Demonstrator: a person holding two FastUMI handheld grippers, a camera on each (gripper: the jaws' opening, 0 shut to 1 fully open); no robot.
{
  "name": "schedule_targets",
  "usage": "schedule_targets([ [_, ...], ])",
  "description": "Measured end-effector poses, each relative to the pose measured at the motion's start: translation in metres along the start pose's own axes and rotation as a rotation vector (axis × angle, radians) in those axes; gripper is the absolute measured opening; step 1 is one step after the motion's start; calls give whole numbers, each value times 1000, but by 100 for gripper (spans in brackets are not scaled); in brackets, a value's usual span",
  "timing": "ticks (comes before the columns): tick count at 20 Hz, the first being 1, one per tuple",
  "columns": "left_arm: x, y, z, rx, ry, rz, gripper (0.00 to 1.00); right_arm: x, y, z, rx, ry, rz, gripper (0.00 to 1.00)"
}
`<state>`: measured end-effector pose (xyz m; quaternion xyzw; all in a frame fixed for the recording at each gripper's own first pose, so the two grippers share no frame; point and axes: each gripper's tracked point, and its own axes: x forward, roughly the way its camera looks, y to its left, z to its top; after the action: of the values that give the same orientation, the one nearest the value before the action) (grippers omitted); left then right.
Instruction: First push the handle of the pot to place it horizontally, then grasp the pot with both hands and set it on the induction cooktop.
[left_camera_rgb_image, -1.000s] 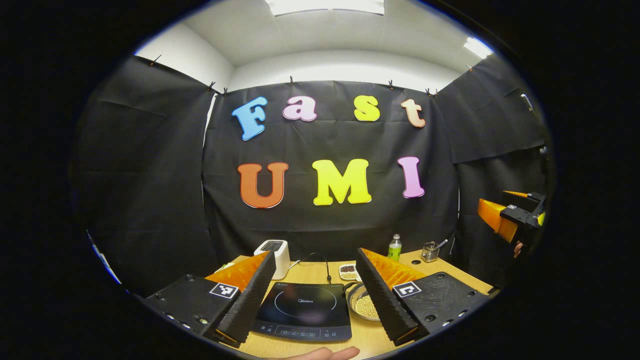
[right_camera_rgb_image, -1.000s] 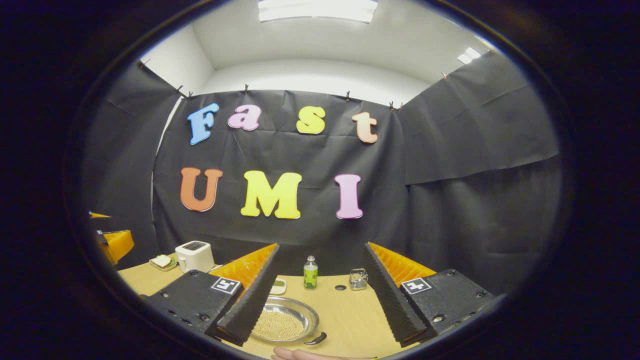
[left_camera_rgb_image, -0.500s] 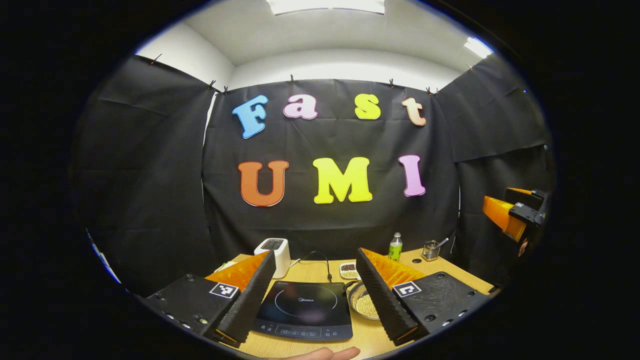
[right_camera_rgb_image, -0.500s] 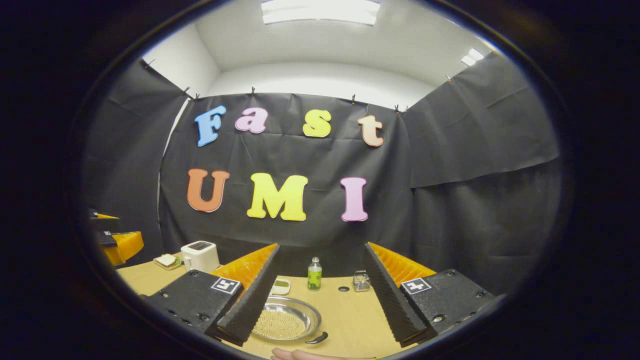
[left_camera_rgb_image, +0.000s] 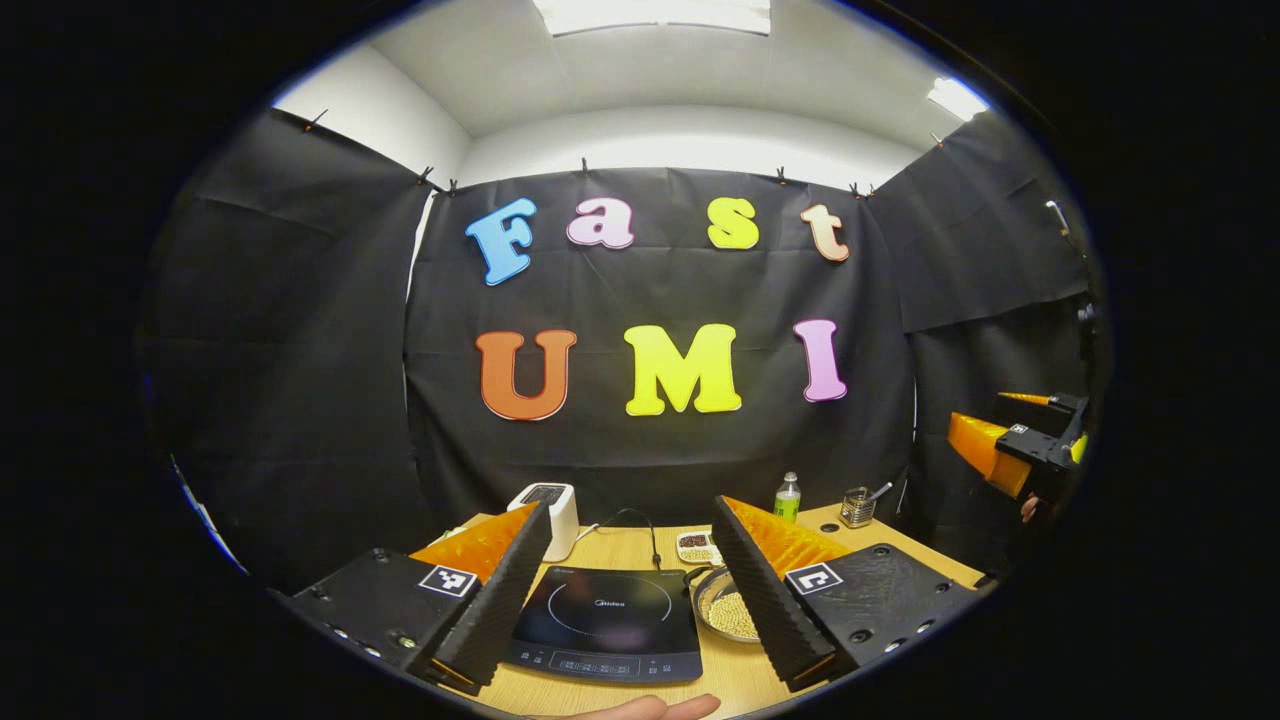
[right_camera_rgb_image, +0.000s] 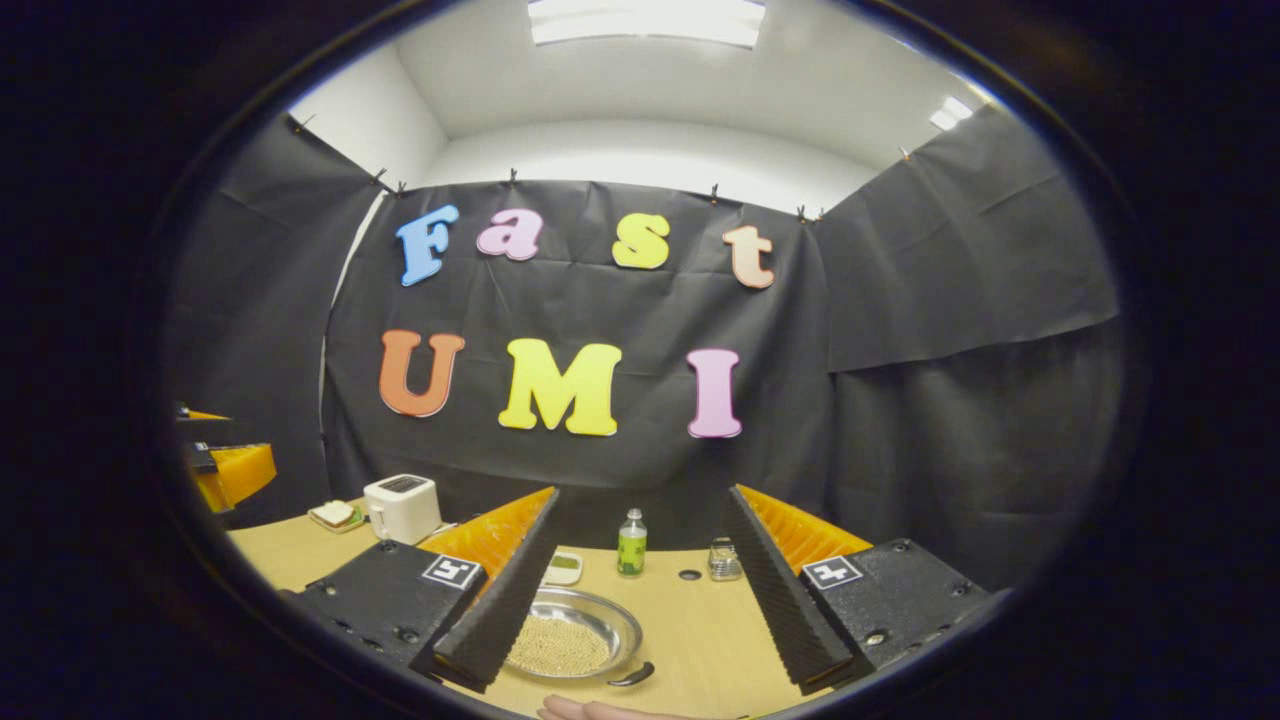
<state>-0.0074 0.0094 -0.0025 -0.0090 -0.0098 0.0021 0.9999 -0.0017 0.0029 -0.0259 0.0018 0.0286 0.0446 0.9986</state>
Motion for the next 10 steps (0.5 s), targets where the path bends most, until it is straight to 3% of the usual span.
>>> schedule_targets([
  [4, -7, 3, 0, 8, -8, 6, 96, 10, 9, -16, -10, 36, 55, 97],
  [5, -8, 2, 1, 9, -13, 6, 96, 11, 14, -21, -13, 52, 78, 89],
  [6, -10, 1, 2, 8, -19, 6, 96, 13, 20, -26, -19, 70, 113, 89],
  [10, -20, -2, 2, 2, -31, -5, 96, 21, 36, -58, -52, 181, 192, 39],
])
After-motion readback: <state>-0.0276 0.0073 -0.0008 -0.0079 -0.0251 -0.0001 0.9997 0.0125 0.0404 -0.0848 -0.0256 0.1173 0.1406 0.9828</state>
